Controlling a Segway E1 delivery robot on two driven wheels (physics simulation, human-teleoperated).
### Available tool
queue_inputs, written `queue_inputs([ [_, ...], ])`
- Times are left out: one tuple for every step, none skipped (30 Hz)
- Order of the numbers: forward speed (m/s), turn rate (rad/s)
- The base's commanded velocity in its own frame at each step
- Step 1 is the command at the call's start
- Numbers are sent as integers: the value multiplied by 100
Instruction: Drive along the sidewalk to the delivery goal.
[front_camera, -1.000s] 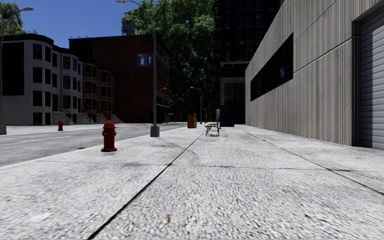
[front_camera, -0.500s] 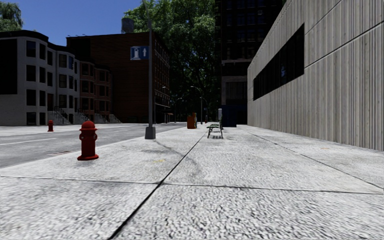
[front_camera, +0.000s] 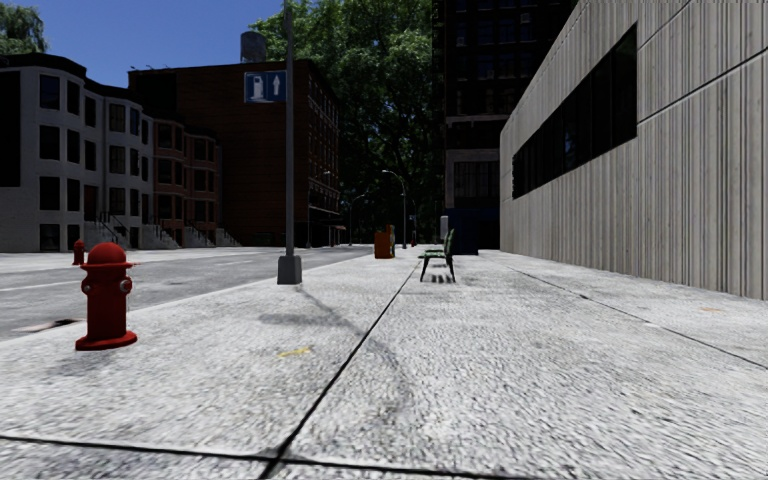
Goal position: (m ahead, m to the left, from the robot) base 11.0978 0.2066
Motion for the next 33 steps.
queue_inputs([
  [200,15],
  [200,15],
  [200,15],
  [200,15],
  [200,15],
  [200,15],
  [200,15],
  [200,15],
  [200,16],
  [200,16],
  [200,16],
  [200,16],
  [200,16],
  [200,16],
  [200,16],
  [200,16],
  [200,16],
  [200,16],
  [200,16],
  [200,16],
  [200,16],
  [200,12],
  [200,0],
  [200,0],
  [200,0],
  [200,0],
  [200,0],
  [200,0],
  [200,0],
  [200,0],
  [200,0],
  [200,0],
  [200,0],
])
